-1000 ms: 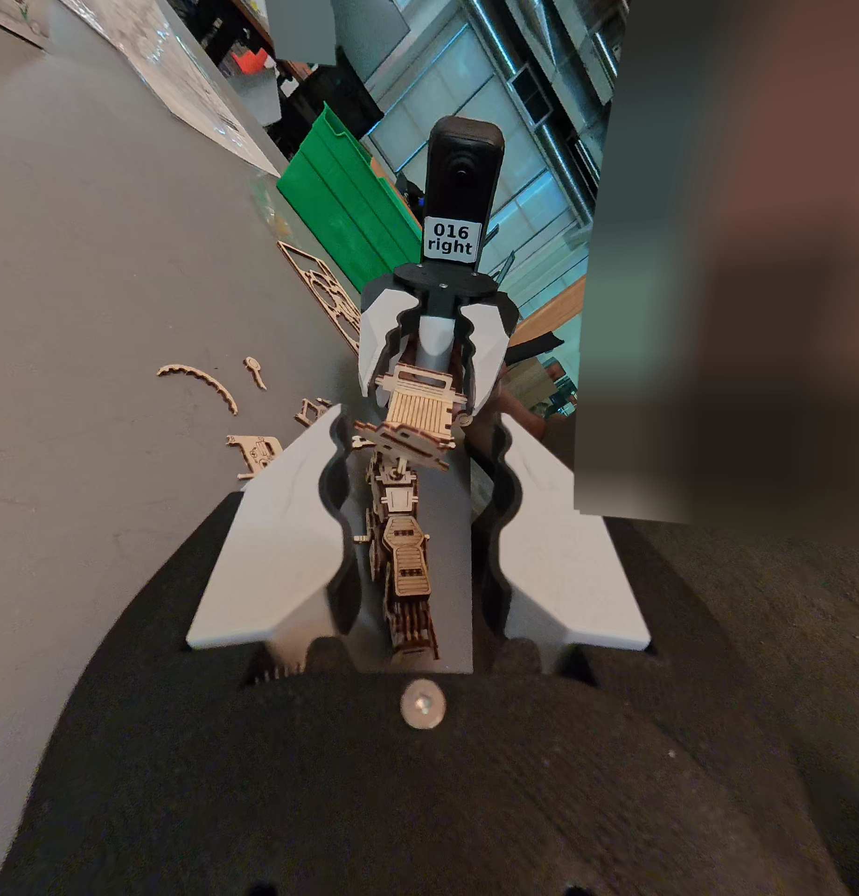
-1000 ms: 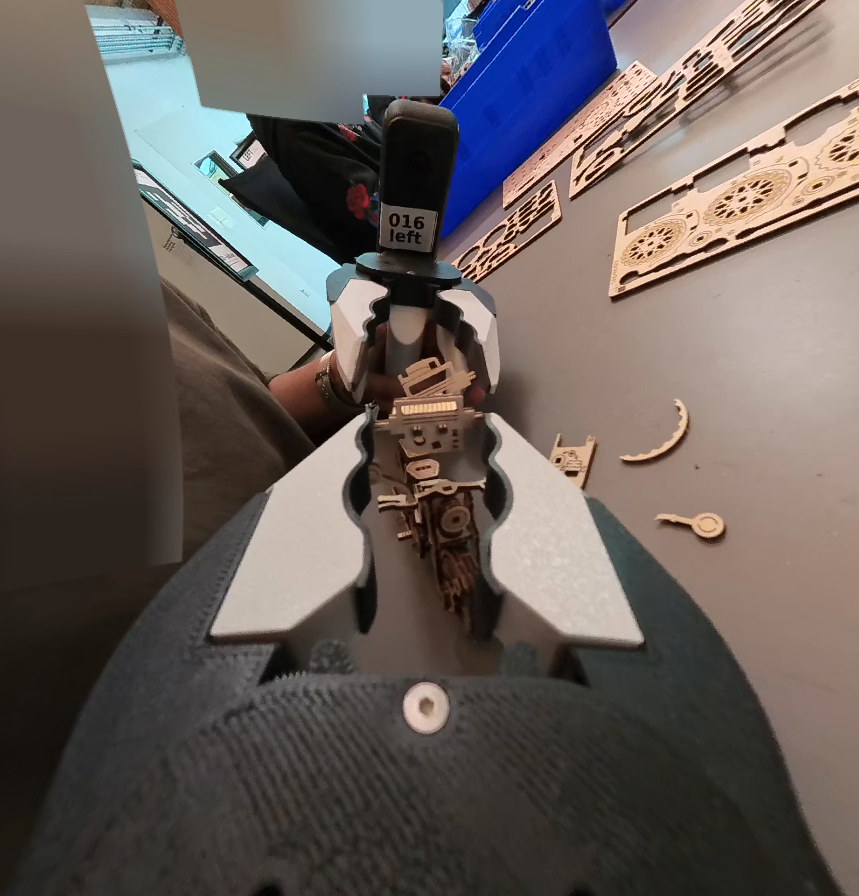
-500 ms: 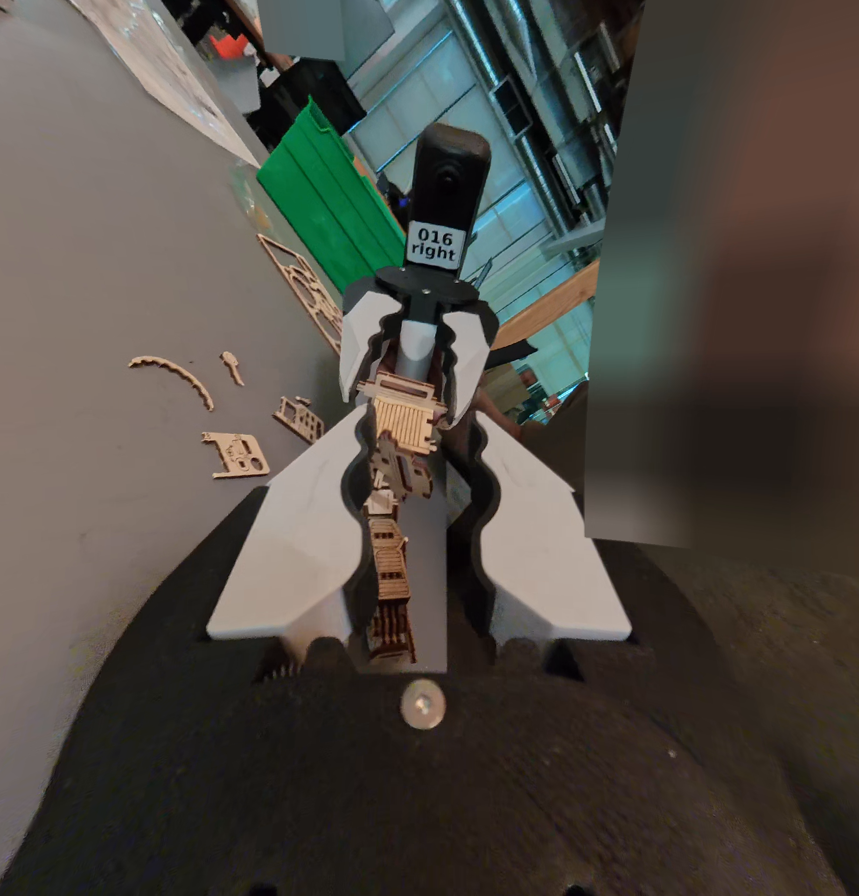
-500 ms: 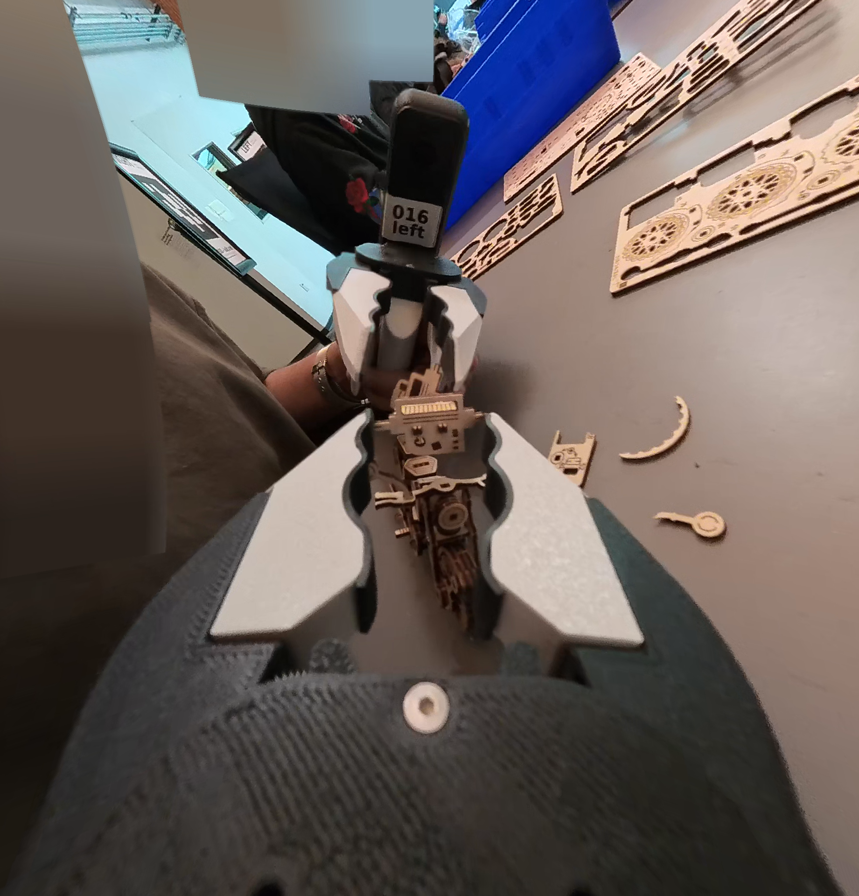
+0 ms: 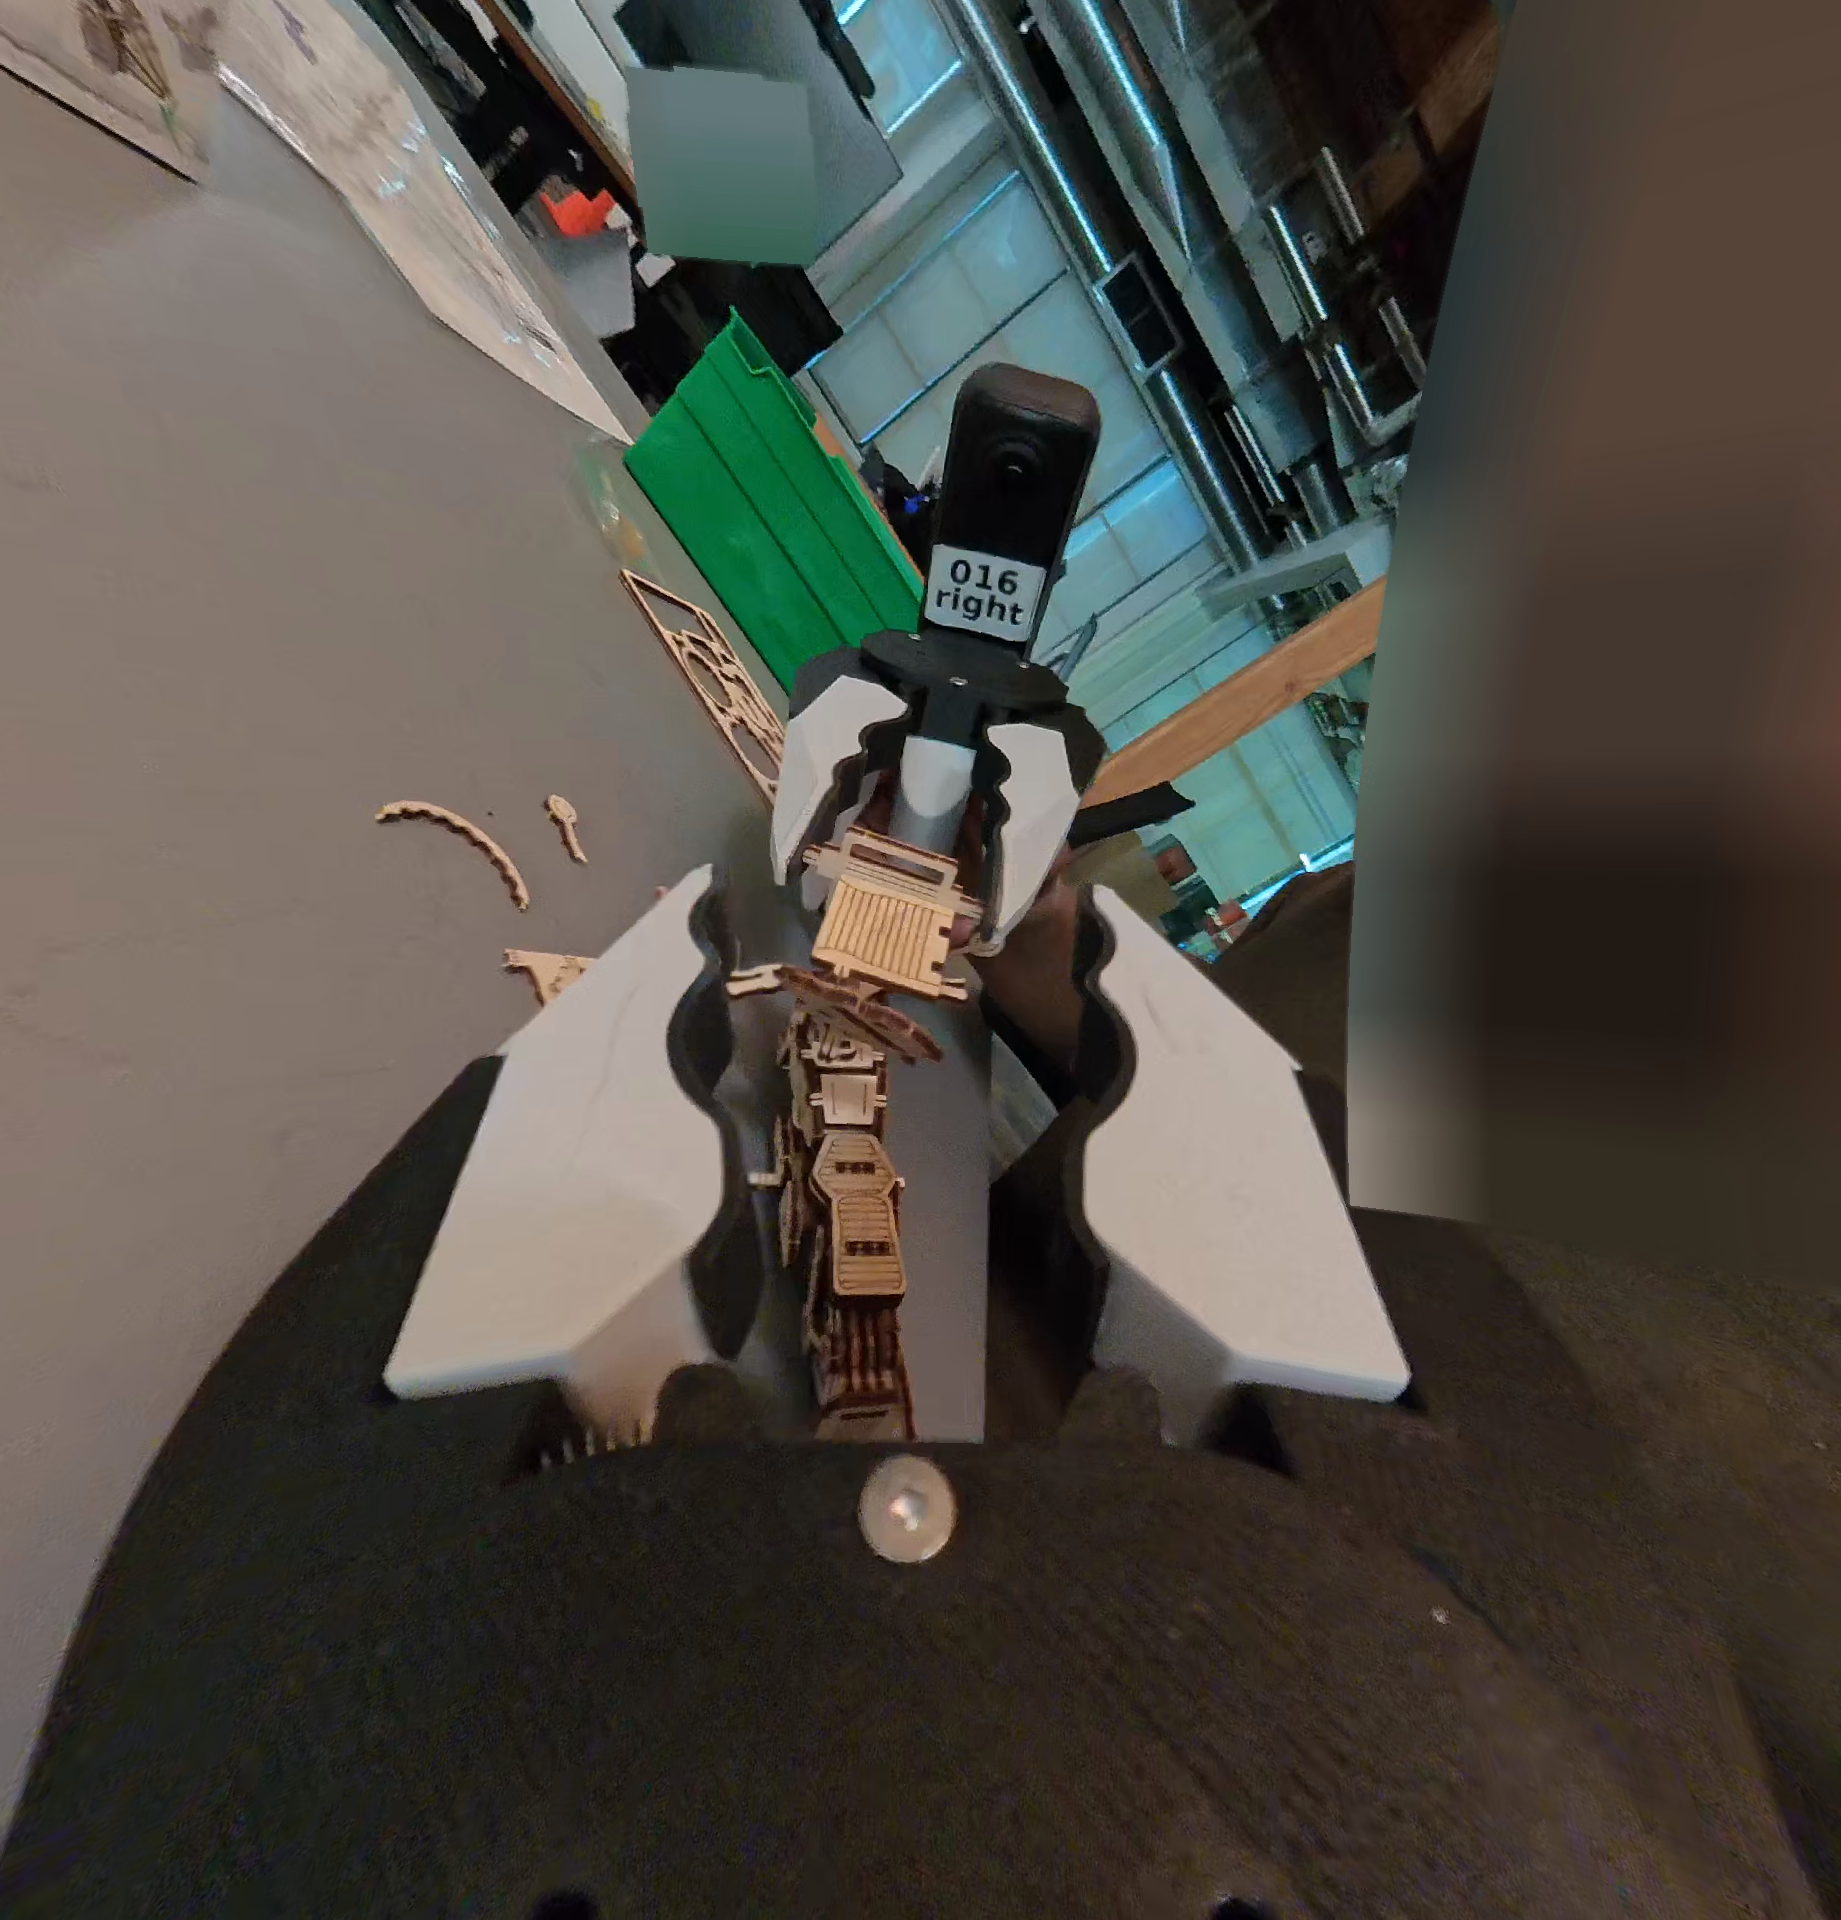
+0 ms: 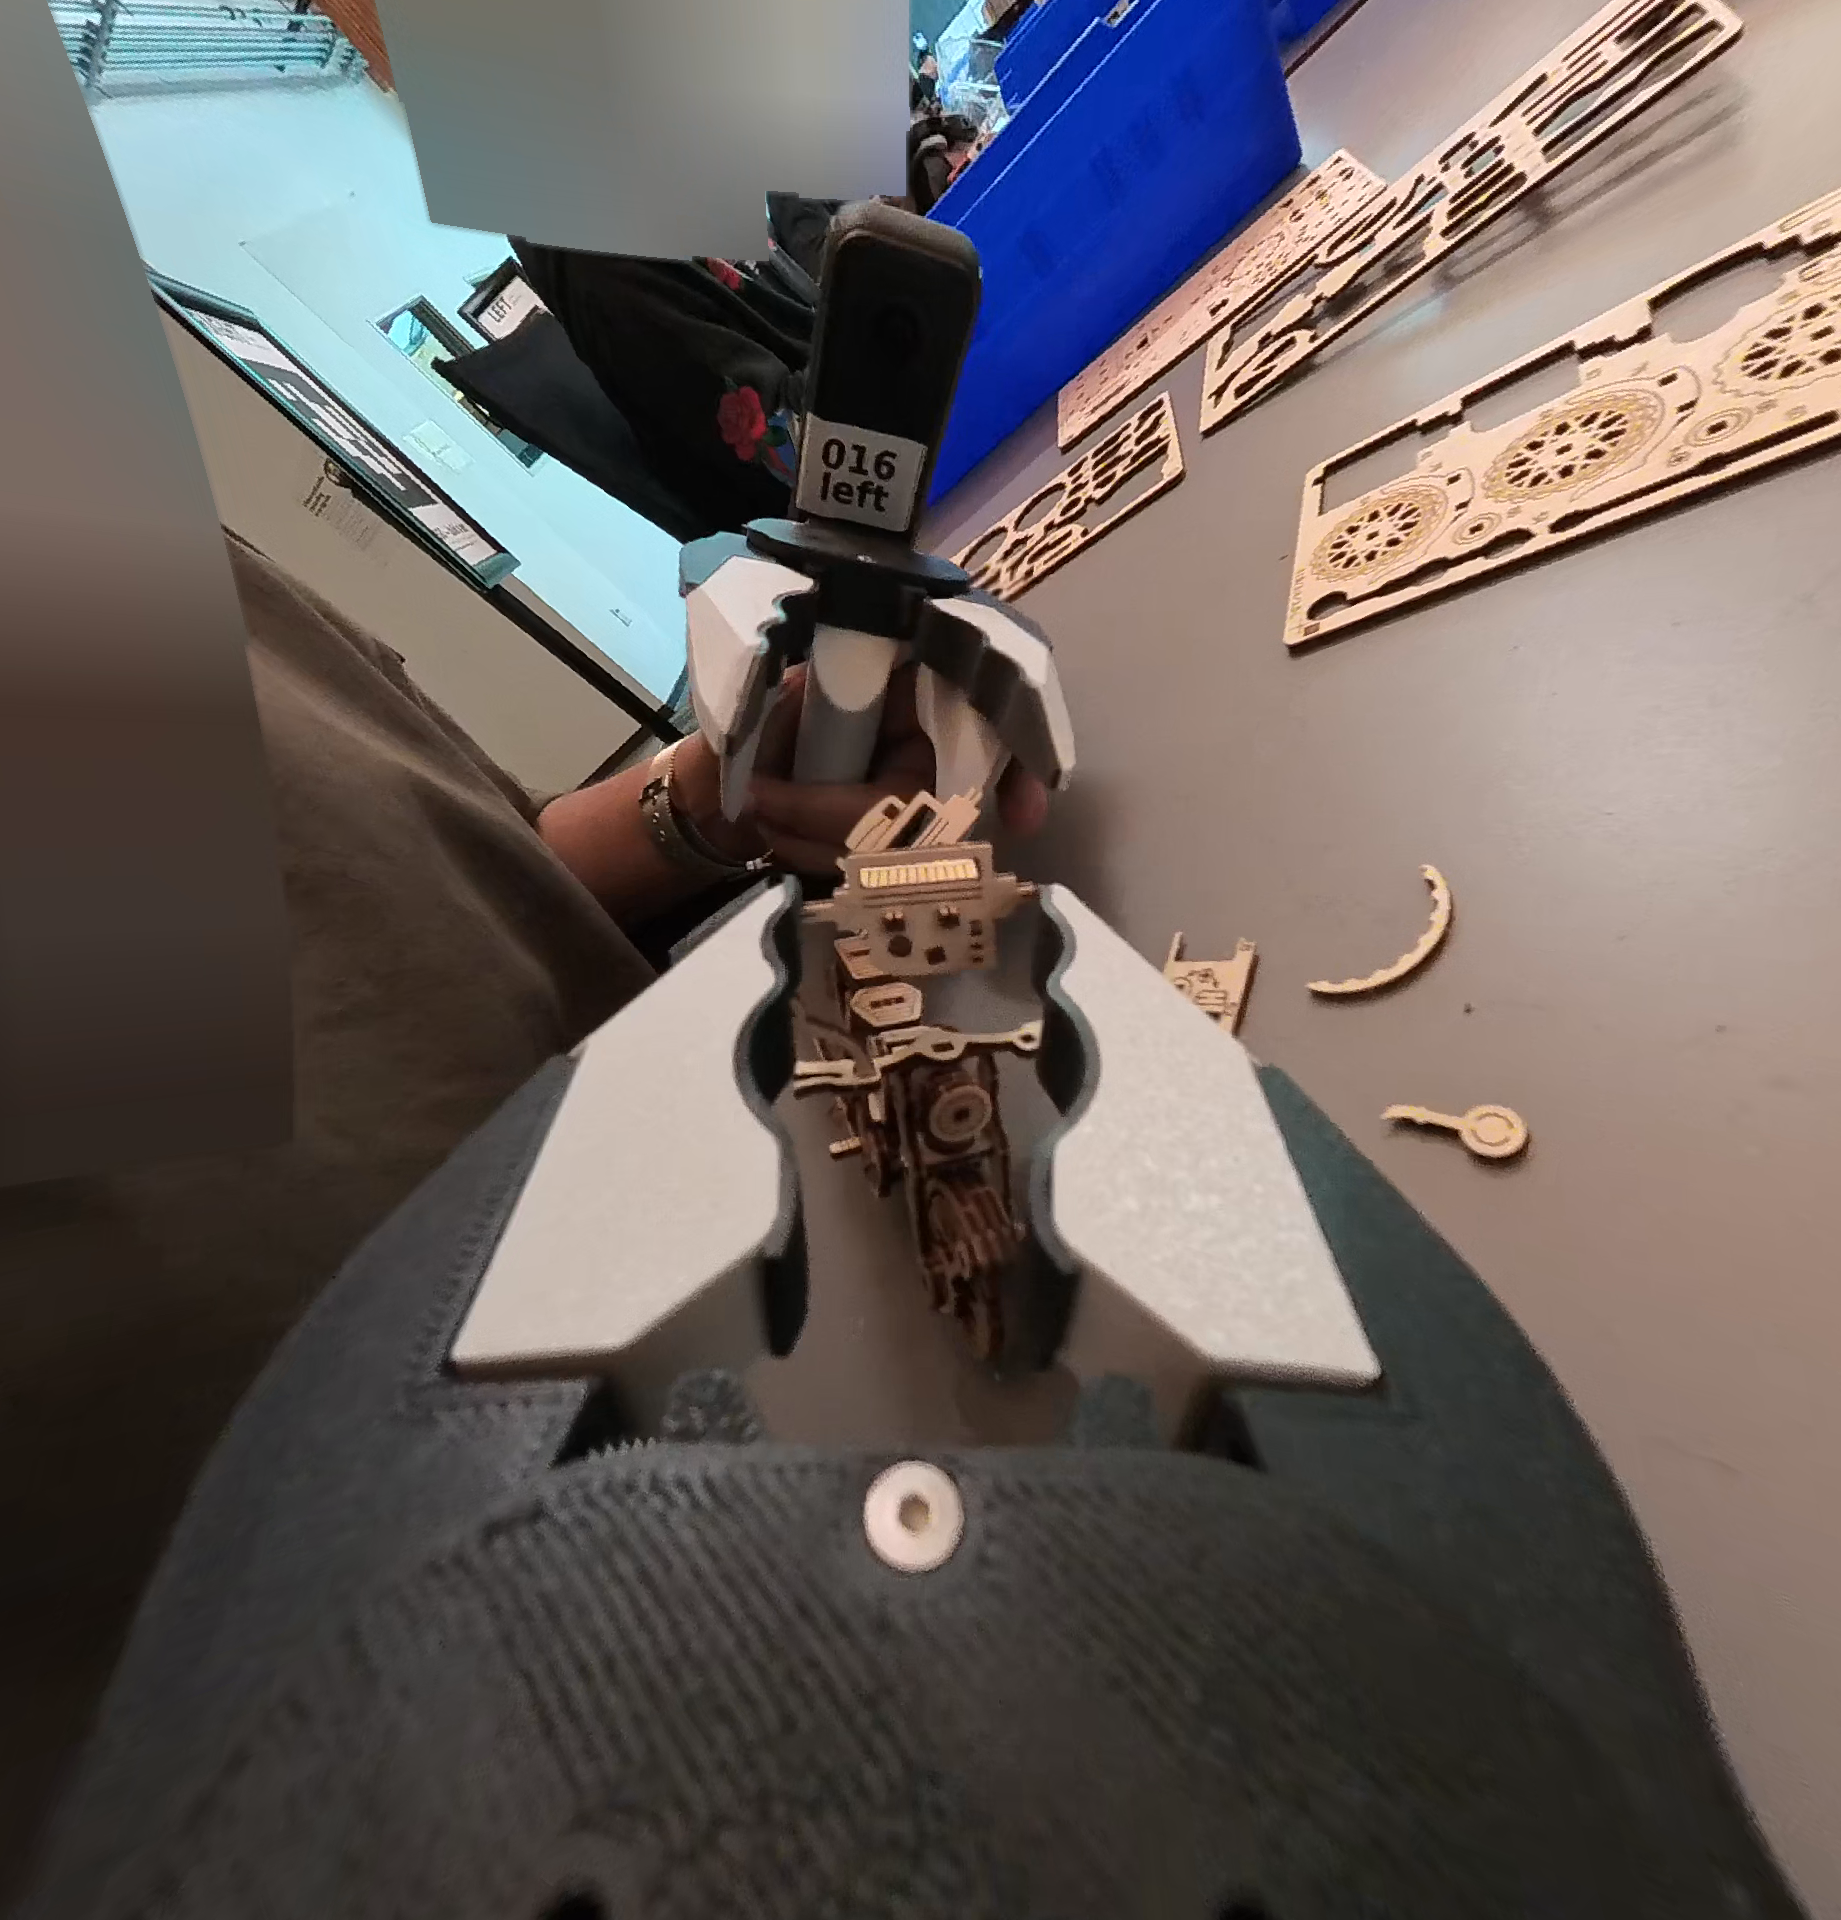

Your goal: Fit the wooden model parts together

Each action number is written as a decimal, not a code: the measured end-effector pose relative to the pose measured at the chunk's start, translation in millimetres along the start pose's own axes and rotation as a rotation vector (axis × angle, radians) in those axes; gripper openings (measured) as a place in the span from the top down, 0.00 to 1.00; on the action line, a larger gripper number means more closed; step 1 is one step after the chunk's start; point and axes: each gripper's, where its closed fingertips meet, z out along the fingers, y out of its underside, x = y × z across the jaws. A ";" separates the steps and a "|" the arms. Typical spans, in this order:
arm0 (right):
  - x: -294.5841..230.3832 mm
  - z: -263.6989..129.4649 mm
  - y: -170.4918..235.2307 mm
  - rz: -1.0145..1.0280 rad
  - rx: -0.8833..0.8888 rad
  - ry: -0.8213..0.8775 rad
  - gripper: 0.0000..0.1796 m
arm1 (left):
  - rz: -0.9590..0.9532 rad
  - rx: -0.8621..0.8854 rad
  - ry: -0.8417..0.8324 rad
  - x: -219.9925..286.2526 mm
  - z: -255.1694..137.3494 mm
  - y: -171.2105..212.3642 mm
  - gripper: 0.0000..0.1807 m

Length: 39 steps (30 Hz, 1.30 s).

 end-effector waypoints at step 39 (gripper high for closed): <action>16.4 5.7 -10.3 -0.517 -0.083 0.363 0.75 | -0.196 0.074 -0.174 -33.9 -6.6 2.8 0.99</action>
